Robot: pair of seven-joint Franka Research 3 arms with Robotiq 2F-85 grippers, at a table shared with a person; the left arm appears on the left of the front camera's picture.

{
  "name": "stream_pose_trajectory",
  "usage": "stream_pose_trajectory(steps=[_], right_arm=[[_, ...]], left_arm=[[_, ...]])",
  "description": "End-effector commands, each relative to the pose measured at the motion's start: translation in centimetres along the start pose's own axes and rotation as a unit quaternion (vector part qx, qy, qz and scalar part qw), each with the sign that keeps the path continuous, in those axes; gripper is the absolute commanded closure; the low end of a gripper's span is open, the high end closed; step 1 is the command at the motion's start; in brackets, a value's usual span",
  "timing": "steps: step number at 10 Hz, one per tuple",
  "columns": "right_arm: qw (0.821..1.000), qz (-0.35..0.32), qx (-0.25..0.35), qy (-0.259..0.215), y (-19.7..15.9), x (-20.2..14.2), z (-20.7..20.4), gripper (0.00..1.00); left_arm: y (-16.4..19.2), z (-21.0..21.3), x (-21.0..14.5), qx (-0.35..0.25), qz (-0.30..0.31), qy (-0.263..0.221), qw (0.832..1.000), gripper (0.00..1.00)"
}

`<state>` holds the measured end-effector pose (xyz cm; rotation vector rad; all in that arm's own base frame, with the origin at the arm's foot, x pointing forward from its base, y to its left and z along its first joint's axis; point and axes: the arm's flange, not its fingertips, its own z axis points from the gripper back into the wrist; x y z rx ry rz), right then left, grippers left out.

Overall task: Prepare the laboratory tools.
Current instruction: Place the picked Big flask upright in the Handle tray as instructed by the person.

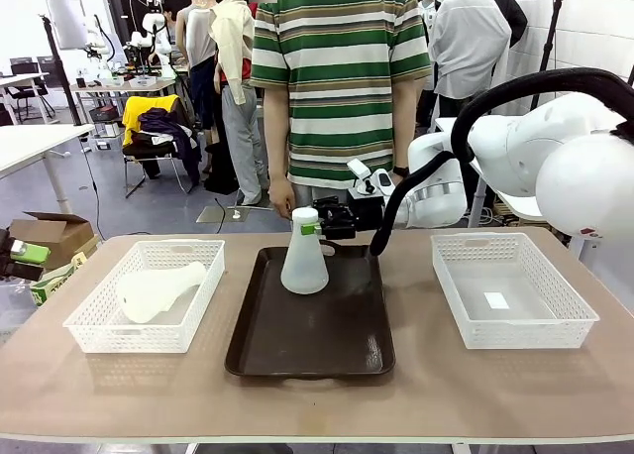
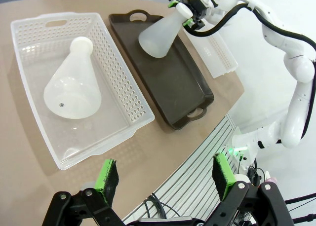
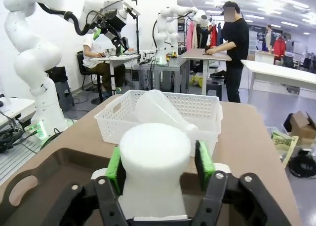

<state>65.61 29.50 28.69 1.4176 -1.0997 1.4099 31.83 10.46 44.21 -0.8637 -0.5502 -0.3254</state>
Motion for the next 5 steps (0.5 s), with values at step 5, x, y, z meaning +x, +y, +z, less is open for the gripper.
stream_pose_trajectory(steps=[5], right_arm=[[0.983,-0.050,-0.012,0.174,1.1,1.6,-0.7,0.00]], left_arm=[[0.2,0.0,0.1,-0.009,-0.011,-0.010,1.000,0.00]])
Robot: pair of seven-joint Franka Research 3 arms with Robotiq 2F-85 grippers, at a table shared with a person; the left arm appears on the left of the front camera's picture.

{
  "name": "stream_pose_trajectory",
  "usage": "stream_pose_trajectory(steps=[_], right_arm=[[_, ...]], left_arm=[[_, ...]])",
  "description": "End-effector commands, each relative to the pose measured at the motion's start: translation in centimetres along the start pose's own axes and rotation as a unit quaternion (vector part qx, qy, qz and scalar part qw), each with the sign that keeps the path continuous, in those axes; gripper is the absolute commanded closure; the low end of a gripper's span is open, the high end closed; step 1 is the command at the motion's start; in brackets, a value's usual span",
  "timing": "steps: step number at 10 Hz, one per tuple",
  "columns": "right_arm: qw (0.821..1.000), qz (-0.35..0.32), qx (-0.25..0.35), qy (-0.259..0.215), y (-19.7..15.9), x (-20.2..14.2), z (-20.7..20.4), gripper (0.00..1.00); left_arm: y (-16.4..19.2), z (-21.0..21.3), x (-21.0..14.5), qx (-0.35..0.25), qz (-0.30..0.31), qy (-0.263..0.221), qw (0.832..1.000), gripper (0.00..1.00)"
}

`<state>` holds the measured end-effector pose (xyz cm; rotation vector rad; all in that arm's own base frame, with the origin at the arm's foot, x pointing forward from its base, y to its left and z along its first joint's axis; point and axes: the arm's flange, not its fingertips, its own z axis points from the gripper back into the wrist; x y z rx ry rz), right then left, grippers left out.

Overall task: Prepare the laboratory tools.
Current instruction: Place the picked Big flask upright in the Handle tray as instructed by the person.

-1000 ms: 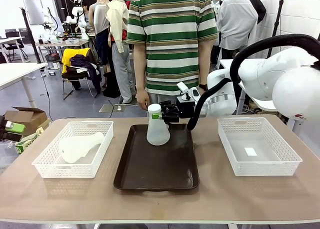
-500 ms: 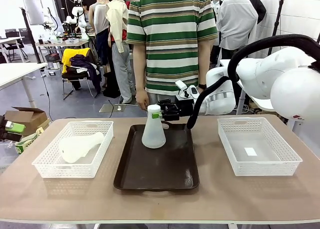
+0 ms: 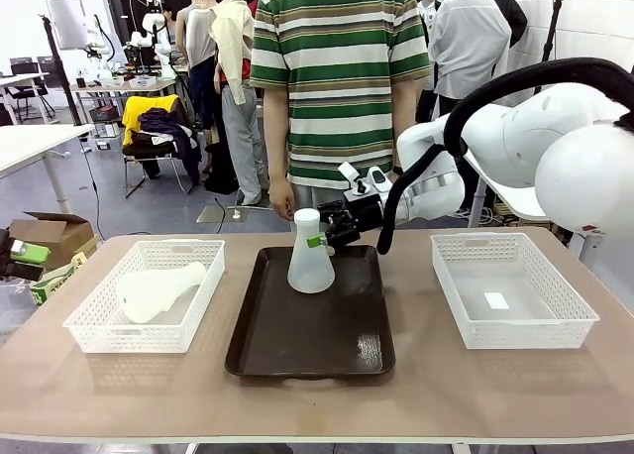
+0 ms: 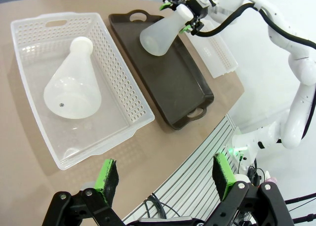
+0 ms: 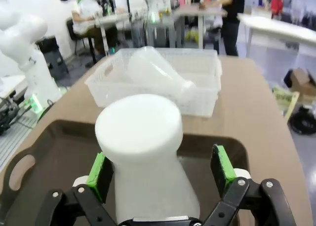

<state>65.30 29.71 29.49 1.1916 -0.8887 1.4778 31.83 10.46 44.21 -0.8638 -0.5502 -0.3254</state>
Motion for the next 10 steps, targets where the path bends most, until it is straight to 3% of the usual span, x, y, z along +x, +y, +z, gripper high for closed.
stream_pose_trajectory(steps=[1,6,10], right_arm=[[0.998,-0.012,0.005,0.061,1.16,1.22,-0.17,0.00],[0.997,-0.032,0.007,0.073,1.09,1.53,-0.12,0.00],[0.998,-0.010,0.012,0.061,0.56,1.34,-0.42,0.00]], left_arm=[[0.22,0.04,0.06,-0.009,-0.011,-0.010,1.000,0.00],[0.22,0.04,0.06,-0.009,-0.011,-0.010,1.000,0.00],[0.22,0.04,0.06,-0.009,-0.011,-0.010,1.000,0.00]])
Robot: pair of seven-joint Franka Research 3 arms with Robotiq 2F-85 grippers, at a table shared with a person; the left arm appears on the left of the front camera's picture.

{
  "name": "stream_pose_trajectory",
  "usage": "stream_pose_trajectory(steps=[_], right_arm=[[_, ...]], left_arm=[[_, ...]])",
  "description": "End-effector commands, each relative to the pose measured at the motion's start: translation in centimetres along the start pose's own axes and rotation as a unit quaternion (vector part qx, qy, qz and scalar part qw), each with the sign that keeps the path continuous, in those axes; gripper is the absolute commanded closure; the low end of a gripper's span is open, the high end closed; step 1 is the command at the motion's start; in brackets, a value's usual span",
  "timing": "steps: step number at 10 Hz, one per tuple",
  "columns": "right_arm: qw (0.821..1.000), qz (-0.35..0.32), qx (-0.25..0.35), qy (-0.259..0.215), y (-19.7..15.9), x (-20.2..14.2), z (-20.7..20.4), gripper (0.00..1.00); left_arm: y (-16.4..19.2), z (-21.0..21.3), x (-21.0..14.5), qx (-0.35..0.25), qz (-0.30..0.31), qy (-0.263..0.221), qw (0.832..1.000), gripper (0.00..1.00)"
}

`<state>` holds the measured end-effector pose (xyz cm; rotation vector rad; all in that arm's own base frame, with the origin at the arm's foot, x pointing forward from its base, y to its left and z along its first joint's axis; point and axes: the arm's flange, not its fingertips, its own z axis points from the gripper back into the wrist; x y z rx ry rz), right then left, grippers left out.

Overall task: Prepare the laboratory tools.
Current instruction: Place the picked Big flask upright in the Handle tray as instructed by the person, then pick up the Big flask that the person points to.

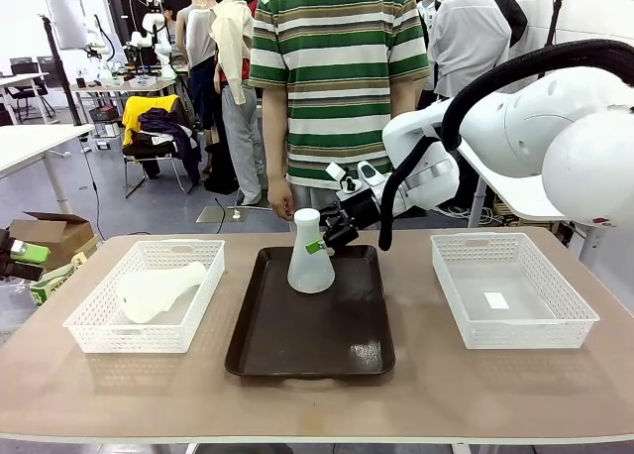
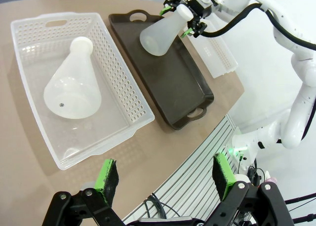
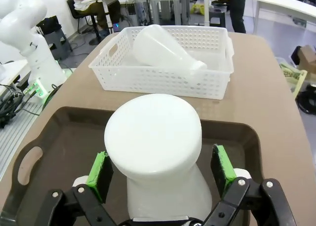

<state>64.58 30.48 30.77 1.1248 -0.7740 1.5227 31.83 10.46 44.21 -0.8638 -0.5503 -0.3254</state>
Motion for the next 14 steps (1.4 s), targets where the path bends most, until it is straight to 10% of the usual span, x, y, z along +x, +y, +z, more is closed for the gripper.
stream_pose_trajectory(steps=[1,14], right_arm=[[1.000,0.004,-0.002,0.004,-0.02,-0.12,0.14,0.00],[1.000,0.000,0.000,-0.001,0.00,-0.01,0.00,0.00]], left_arm=[[0.22,0.04,0.06,-0.009,-0.011,-0.010,1.000,0.00],[0.22,0.04,0.06,-0.009,-0.011,-0.010,1.000,0.00]])
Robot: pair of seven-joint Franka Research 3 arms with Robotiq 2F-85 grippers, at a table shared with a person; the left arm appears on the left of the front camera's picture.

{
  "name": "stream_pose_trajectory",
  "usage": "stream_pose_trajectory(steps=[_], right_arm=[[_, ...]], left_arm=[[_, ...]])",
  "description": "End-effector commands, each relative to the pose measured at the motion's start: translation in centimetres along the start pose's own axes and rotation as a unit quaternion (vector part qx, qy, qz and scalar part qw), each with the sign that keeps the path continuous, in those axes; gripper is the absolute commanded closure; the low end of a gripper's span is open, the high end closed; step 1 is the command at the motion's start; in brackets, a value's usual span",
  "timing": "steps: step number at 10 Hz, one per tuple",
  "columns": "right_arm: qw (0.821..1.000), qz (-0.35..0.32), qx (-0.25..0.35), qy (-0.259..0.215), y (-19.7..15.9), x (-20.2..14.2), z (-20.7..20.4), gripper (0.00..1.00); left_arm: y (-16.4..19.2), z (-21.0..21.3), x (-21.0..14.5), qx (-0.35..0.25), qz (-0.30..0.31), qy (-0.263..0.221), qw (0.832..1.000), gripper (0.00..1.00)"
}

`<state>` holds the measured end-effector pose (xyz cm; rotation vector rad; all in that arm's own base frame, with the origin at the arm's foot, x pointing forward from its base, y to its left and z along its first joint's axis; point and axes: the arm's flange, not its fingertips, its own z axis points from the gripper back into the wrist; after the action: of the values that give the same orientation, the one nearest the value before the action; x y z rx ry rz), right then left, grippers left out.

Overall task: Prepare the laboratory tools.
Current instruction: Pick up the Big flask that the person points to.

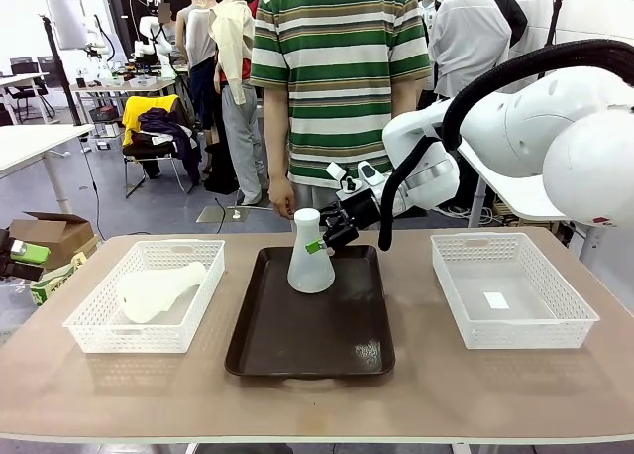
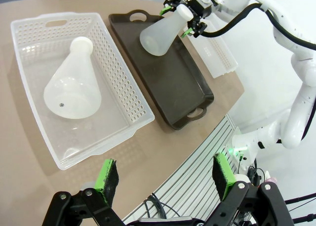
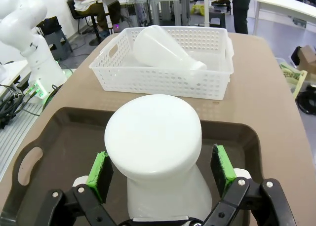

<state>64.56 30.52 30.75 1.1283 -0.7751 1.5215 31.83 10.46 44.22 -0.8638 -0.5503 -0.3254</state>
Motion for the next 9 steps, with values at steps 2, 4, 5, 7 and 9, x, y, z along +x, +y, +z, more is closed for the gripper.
stream_pose_trajectory(steps=[2,4,5,7,9], right_arm=[[0.998,0.031,-0.041,-0.039,6.3,2.6,5.8,0.00],[0.993,0.046,-0.090,-0.064,10.7,3.6,11.5,0.00],[0.989,0.047,-0.122,-0.067,12.6,4.1,14.4,0.00],[0.972,0.066,-0.209,-0.082,16.5,4.8,20.3,0.00],[0.961,0.055,-0.261,-0.069,19.9,5.4,24.2,0.00]], left_arm=[[0.2,0.0,0.1,-0.009,-0.011,-0.010,1.000,0.00],[0.2,0.0,0.1,-0.009,-0.011,-0.010,1.000,0.00],[0.2,0.0,0.1,-0.009,-0.011,-0.010,1.000,0.00],[0.2,0.0,0.1,-0.009,-0.011,-0.010,1.000,0.00],[0.2,0.0,0.1,-0.009,-0.011,-0.010,1.000,0.00]])
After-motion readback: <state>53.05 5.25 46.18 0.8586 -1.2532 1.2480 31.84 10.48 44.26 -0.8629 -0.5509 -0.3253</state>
